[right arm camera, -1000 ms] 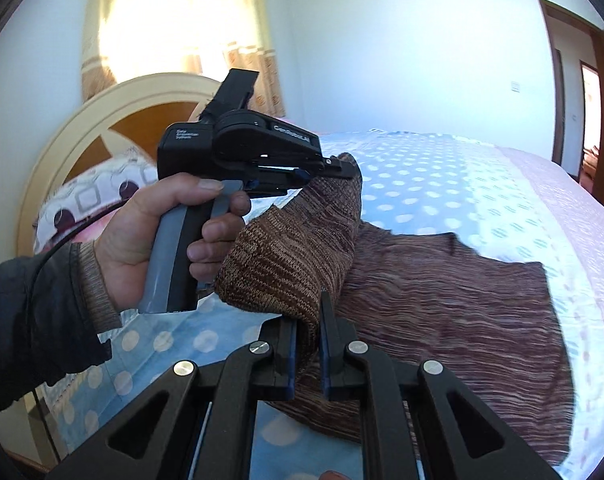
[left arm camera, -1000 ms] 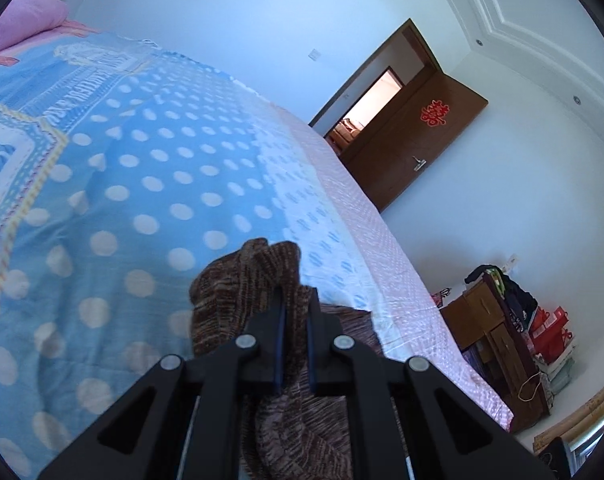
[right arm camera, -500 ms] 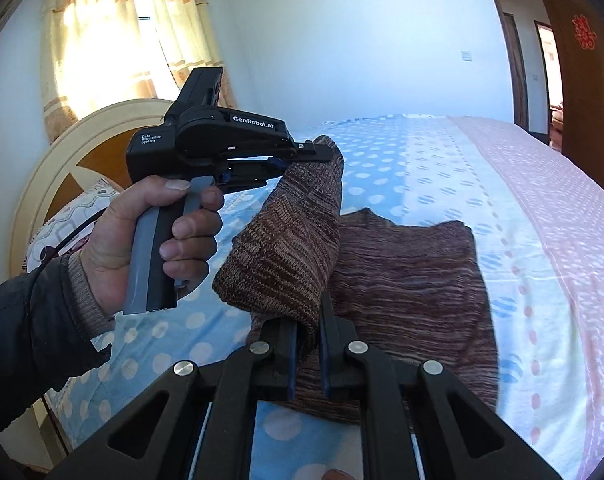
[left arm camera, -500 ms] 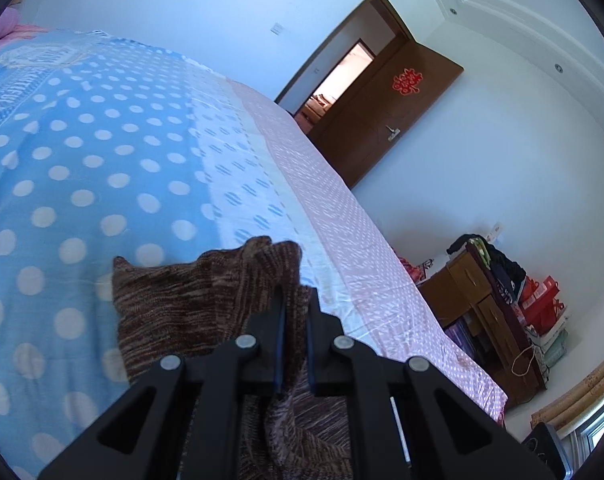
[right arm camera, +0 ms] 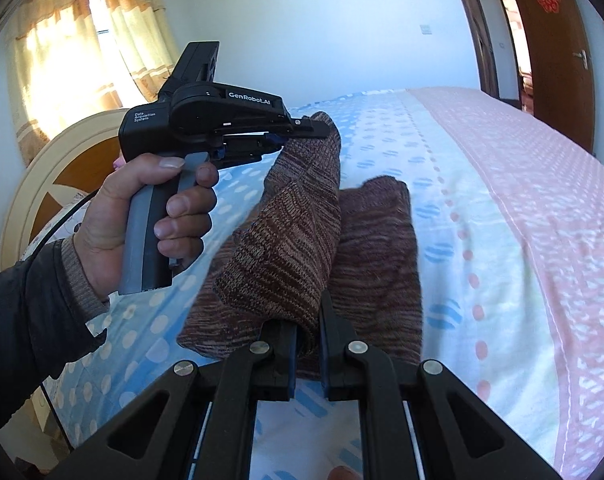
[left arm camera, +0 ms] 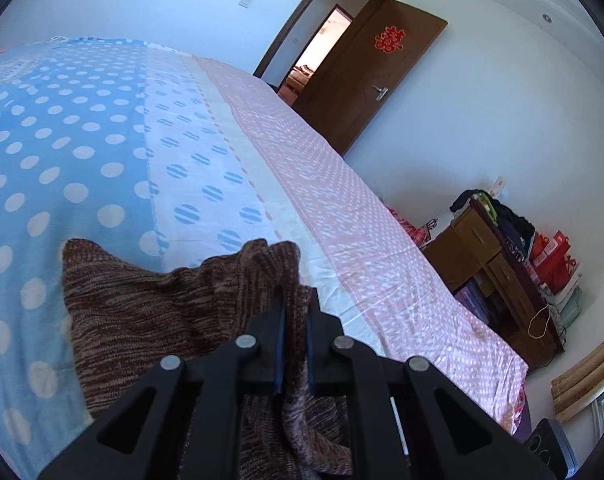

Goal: Fold small clothes

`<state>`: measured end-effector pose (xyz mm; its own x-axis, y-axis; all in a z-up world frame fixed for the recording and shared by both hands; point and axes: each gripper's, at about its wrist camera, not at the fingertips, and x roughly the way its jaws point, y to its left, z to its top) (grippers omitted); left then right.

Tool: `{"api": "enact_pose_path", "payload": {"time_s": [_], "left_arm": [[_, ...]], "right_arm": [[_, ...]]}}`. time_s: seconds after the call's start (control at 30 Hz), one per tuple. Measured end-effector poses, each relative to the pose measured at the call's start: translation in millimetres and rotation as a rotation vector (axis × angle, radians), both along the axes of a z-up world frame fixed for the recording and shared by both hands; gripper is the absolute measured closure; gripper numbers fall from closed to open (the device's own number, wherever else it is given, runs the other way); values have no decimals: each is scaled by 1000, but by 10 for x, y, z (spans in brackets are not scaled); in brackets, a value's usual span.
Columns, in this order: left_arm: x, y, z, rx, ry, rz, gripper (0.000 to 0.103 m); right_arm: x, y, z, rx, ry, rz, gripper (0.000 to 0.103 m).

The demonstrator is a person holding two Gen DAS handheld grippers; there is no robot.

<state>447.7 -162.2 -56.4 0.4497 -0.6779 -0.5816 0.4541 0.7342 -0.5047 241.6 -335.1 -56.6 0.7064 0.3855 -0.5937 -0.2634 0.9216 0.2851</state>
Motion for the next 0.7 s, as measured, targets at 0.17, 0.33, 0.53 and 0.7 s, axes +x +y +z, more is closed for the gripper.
{"api": "enact_pose_path", "payload": {"time_s": [0.17,0.33,0.53,0.7], "left_arm": [[17,-295,-111,91,-16,-28,95],[-40,-449,-164,181,-43,-24,91],[-334,-296,-17,275,-161,17,26],[-641,-107,-139,431,-237,35,21]], "right_arm": [[75,-171,-164,42,86,-43,95],[143,-321,-307,84,146,-82,95],[157,-409,-415,118,196,-75,94],[74,-416,-374,123,190,-82,92]]}}
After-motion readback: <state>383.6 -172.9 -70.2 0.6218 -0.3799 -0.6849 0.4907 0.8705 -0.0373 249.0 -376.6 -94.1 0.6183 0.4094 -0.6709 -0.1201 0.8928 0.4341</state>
